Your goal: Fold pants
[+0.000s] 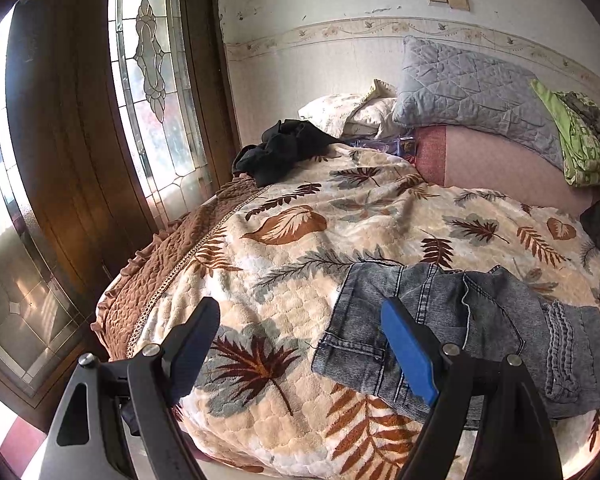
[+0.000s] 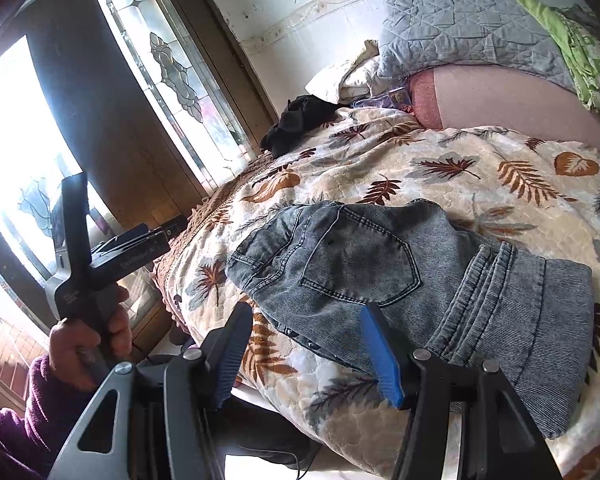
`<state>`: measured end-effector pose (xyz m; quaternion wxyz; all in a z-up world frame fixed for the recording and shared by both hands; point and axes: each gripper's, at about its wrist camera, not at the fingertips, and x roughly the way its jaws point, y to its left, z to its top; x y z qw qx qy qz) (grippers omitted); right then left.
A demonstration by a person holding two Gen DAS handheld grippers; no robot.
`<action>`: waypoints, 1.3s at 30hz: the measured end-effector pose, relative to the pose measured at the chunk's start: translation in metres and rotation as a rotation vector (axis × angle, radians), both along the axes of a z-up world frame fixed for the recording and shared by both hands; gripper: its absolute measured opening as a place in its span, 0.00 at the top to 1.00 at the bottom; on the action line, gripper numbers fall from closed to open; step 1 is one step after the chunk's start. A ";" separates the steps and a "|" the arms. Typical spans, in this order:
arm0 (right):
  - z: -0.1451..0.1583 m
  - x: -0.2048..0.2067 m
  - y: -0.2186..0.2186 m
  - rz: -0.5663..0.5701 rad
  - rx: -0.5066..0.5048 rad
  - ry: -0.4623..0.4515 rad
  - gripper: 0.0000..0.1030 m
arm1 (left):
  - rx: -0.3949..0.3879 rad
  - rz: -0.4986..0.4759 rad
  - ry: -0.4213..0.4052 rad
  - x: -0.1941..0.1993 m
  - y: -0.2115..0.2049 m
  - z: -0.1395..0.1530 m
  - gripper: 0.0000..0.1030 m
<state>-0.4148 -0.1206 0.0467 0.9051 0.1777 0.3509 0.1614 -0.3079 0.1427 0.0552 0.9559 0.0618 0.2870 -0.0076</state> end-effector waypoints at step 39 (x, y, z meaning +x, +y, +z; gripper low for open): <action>-0.051 0.003 -0.086 -0.295 -0.060 0.032 0.41 | -0.548 0.115 0.623 0.099 0.014 -0.120 0.19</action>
